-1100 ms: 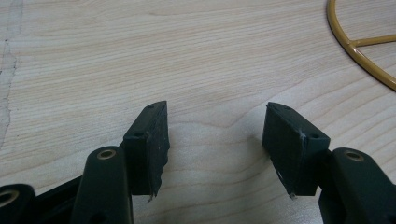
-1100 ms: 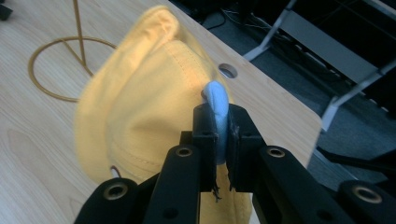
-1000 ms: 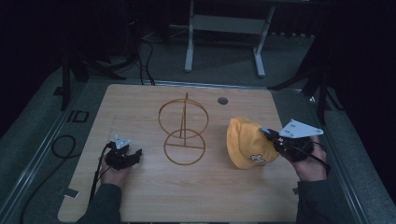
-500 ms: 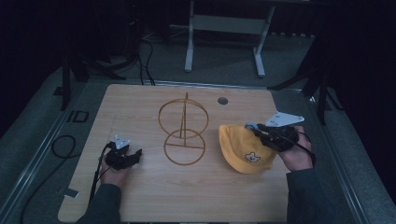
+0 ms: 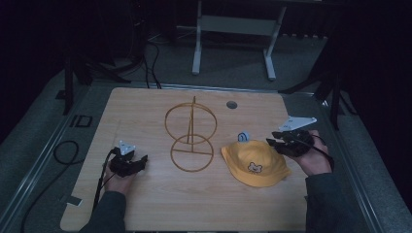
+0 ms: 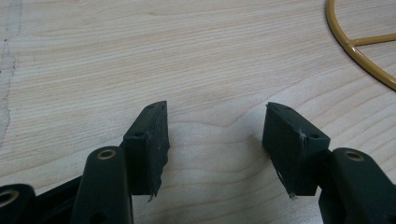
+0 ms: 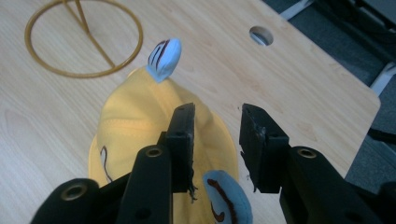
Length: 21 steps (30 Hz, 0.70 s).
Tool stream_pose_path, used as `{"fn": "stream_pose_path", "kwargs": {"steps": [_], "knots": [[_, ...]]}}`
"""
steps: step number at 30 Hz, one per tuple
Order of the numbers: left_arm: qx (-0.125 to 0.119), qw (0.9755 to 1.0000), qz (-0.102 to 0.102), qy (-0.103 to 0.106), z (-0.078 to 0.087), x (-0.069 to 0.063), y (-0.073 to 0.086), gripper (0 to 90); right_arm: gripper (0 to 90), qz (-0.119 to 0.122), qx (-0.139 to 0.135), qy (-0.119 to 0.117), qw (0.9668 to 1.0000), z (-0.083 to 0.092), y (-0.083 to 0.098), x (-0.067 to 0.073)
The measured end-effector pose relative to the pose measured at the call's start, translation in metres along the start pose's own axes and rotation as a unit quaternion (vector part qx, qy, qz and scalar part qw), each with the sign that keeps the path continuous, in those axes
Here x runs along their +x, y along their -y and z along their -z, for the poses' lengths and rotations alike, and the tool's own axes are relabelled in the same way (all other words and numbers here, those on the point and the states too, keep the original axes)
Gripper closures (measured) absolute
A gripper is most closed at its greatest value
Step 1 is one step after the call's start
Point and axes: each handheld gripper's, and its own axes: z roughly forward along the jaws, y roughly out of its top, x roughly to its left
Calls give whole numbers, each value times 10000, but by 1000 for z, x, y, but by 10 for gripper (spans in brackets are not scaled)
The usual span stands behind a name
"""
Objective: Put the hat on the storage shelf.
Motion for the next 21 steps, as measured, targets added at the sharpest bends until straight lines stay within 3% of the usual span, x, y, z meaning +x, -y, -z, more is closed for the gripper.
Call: {"fn": "stream_pose_path", "kwargs": {"steps": [8, 21], "knots": [[-12, 10000, 14, 1, 0, 0, 0, 413, 648, 170, 321, -324, 9988, -11, -4, 2], [-10, 10000, 14, 1, 0, 0, 0, 412, 532, 289, 879, -603, 9939, -28, -12, -2]]}}
